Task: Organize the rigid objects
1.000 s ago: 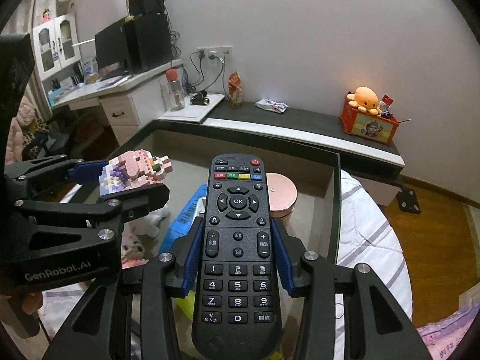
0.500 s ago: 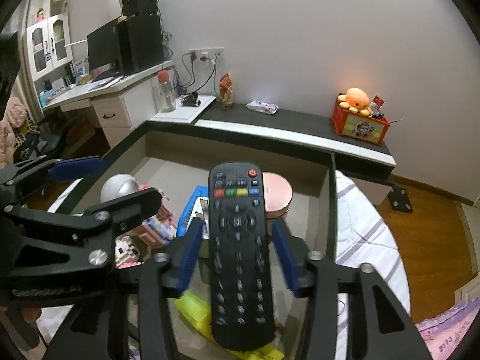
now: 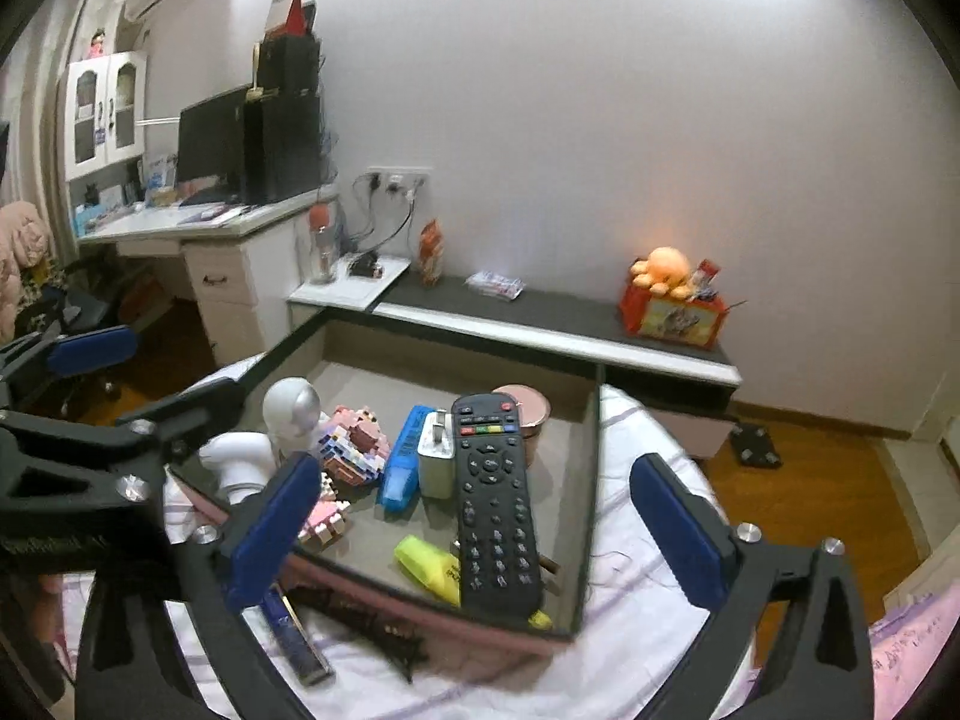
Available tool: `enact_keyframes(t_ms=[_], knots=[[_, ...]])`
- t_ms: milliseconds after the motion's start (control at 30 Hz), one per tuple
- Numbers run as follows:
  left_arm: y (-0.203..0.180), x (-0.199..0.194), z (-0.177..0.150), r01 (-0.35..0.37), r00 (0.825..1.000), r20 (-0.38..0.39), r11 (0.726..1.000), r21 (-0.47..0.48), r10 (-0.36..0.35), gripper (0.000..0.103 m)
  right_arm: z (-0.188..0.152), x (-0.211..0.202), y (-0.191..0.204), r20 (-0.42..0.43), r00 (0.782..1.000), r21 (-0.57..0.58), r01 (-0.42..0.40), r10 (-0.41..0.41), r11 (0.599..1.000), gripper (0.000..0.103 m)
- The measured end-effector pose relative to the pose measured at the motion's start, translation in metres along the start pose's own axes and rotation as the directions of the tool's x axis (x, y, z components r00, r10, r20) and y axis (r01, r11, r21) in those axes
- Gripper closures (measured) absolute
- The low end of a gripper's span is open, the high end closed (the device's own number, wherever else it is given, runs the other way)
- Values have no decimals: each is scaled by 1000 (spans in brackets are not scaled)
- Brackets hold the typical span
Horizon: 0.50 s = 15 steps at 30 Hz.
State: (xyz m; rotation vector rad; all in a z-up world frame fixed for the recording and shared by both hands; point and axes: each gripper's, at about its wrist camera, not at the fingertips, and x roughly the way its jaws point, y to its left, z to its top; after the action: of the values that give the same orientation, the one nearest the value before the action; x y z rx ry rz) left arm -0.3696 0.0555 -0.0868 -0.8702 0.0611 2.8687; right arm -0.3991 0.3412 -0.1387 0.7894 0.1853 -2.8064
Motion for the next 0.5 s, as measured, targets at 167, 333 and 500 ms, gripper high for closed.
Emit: enact_keyframes(t_ms=[167, 333, 500], knots=[[8, -49, -20, -16, 997, 77, 999, -28, 18, 0, -18, -52, 6, 72, 997, 34, -4, 1, 999, 0], [10, -89, -40, -23, 991, 134, 999, -33, 27, 0, -33, -93, 17, 125, 992, 37, 24, -29, 999, 0], [10, -123, -58, -36, 984, 172, 999, -27, 40, 0, -43, -125, 27, 172, 984, 41, 38, -45, 998, 0]])
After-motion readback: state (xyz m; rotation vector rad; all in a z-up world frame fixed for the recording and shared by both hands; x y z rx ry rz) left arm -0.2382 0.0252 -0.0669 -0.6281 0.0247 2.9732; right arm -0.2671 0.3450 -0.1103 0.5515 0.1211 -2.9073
